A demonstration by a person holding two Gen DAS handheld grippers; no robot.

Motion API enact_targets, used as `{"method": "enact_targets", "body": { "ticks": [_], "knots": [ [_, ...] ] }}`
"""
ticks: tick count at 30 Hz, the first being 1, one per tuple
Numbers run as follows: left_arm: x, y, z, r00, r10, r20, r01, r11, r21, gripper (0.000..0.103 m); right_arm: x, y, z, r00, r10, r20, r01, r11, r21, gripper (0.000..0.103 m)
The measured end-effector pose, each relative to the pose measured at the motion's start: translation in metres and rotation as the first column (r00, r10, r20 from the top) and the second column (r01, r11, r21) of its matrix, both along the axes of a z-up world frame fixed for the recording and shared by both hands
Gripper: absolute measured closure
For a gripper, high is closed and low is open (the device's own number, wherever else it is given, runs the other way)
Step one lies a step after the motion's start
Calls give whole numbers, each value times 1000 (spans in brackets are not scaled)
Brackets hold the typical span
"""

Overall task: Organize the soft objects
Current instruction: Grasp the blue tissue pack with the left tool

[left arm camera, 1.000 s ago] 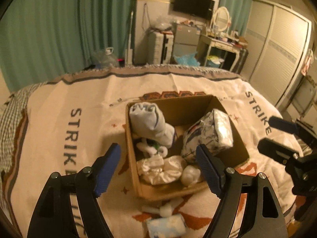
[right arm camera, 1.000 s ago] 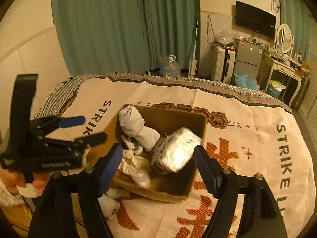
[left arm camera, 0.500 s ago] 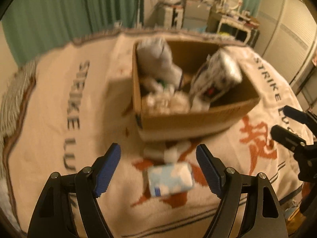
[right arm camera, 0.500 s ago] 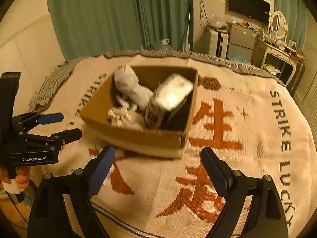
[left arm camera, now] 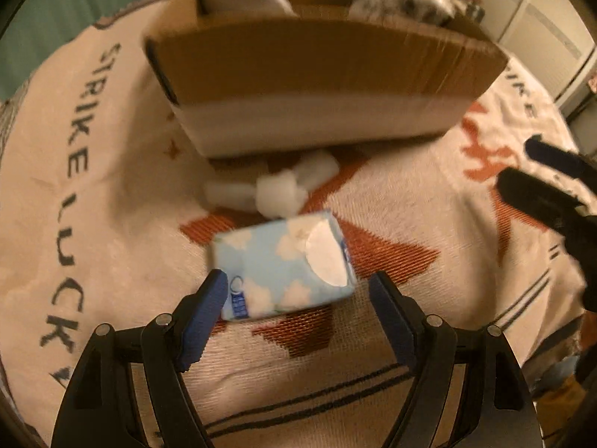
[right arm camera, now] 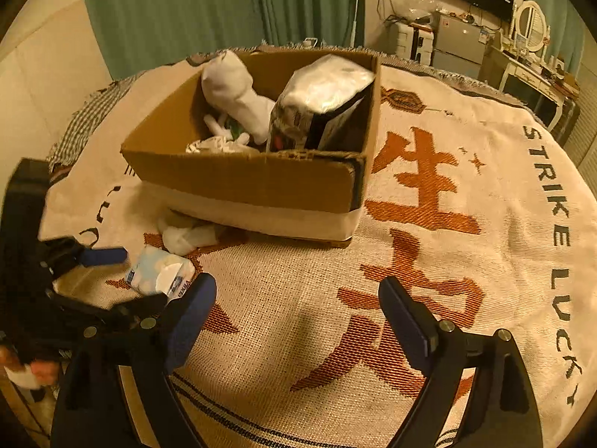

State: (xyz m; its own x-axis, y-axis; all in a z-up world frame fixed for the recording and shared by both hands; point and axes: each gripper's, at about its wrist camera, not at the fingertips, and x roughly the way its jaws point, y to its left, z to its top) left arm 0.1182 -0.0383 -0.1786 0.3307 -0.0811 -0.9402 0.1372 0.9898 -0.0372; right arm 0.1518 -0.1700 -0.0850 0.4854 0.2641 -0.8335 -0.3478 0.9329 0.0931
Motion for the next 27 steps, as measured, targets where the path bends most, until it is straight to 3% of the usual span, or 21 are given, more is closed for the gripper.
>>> {"method": "enact_targets", "body": {
  "ticks": [4, 9, 12, 14, 17, 21, 24, 26, 27],
  "knots": [
    [6, -2, -7, 999, 27, 22, -28, 1000, 13, 24, 3, 4, -3, 1000, 5, -10, -6, 1000, -3, 14],
    [4, 1, -8, 999, -18, 39, 18, 1000, -4, 28, 4, 6, -2, 1000, 7, -5, -7, 1000, -13, 14],
    [4, 10, -5, 999, -34, 37, 36, 998, -55, 41, 6, 10, -2, 1000, 8, -7, -8, 1000, -10, 14],
    [2, 14, 2, 998, -54, 45, 58, 993, -105, 57, 7, 16, -2, 1000, 21, -4, -21, 1000, -12, 14],
    [-1, 19, 14, 993, -92, 70, 101, 986, -130, 66, 5, 27, -2, 999, 49, -1, -49, 999, -16, 14],
    [-2, 23, 4, 993, -112, 26, 115, 983, -145, 63, 8, 40, -3, 998, 64, -2, -64, 998, -15, 14],
    [-6, 15, 2, 991, -126, 46, 130, 988, -89, 58, 11, 45, -2, 998, 64, -5, -64, 998, -6, 14],
    [-7, 7, -3, 990, -129, 57, 129, 992, 3, 39, 11, 47, -2, 997, 71, 3, -71, 997, -13, 14],
    [-6, 7, -5, 992, -116, 55, 115, 993, 28, 35, 11, 47, -2, 997, 73, 2, -73, 997, -13, 14]
  ]
}}
